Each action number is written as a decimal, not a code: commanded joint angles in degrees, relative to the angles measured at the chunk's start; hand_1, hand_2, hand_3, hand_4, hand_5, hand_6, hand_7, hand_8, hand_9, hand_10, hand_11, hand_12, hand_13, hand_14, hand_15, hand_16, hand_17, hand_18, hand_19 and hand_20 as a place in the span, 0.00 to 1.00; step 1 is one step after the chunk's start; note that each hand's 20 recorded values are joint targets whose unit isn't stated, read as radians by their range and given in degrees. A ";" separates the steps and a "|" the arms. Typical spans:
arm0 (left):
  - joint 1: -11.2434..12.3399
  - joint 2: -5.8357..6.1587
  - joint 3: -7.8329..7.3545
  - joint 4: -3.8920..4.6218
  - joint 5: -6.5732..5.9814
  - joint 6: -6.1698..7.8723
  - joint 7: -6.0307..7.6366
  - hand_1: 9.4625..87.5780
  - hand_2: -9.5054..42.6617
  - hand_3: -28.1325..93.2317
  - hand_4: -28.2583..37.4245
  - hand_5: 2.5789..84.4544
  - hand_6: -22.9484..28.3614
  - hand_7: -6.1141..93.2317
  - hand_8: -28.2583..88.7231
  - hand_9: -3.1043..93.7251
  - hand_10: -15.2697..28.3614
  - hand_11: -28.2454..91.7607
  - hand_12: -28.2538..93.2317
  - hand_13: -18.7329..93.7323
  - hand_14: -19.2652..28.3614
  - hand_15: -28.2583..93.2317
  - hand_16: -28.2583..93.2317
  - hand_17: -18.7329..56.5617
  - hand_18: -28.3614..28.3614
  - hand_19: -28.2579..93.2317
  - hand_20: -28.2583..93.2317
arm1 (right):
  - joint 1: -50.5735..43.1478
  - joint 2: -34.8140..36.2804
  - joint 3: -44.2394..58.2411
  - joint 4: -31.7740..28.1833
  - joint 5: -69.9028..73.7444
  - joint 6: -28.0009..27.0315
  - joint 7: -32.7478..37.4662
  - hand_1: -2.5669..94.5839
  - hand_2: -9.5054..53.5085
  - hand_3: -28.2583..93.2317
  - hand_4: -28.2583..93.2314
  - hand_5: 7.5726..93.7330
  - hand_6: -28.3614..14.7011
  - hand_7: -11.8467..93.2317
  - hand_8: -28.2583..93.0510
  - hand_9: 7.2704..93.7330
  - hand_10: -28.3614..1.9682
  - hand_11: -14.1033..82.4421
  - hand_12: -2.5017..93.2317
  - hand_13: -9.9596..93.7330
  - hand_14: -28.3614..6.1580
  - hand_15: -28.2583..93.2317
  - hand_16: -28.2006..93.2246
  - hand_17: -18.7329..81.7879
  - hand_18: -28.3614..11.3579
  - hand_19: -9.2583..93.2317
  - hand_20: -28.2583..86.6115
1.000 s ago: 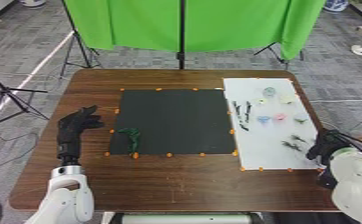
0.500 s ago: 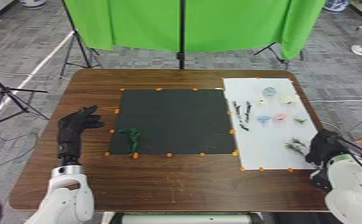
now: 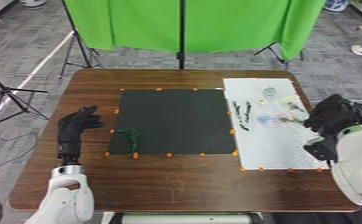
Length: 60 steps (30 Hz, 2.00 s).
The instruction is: Arrange flowers
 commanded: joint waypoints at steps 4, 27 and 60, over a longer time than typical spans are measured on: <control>3.49 0.14 0.38 -0.10 0.44 0.94 -1.30 0.24 0.31 0.71 0.07 0.74 0.61 0.14 0.20 0.70 0.74 0.43 0.35 0.71 0.85 0.56 0.21 0.50 0.92 0.75 0.40 | 25.46 0.07 -25.03 -4.00 14.10 10.00 3.89 0.95 0.00 0.05 0.64 0.79 0.54 0.45 0.42 1.00 0.59 0.52 0.28 1.00 0.84 0.75 0.36 0.92 0.53 0.94 0.60; 2.45 0.48 1.11 0.10 0.36 1.33 -0.66 0.24 0.30 0.70 0.08 0.74 0.61 0.14 0.20 0.70 0.74 0.43 0.35 0.71 0.85 0.56 0.21 0.50 0.92 0.75 0.40 | 44.55 -23.50 -53.04 11.24 35.01 31.31 8.39 0.71 0.00 0.65 0.17 0.76 0.52 0.49 0.40 1.00 0.57 0.47 0.26 1.00 0.81 0.70 0.34 0.96 0.58 0.81 0.68; 1.21 0.51 2.16 0.55 1.04 0.56 -0.69 0.27 0.24 0.70 0.13 0.74 0.60 0.15 0.20 0.70 0.74 0.43 0.35 0.71 0.84 0.56 0.21 0.50 0.92 0.75 0.40 | 43.93 -25.39 -59.79 18.74 23.41 32.22 9.96 0.72 0.00 0.62 0.10 0.68 0.57 0.61 0.38 1.00 0.64 0.44 0.30 1.00 0.82 0.69 0.34 0.96 0.58 0.80 0.68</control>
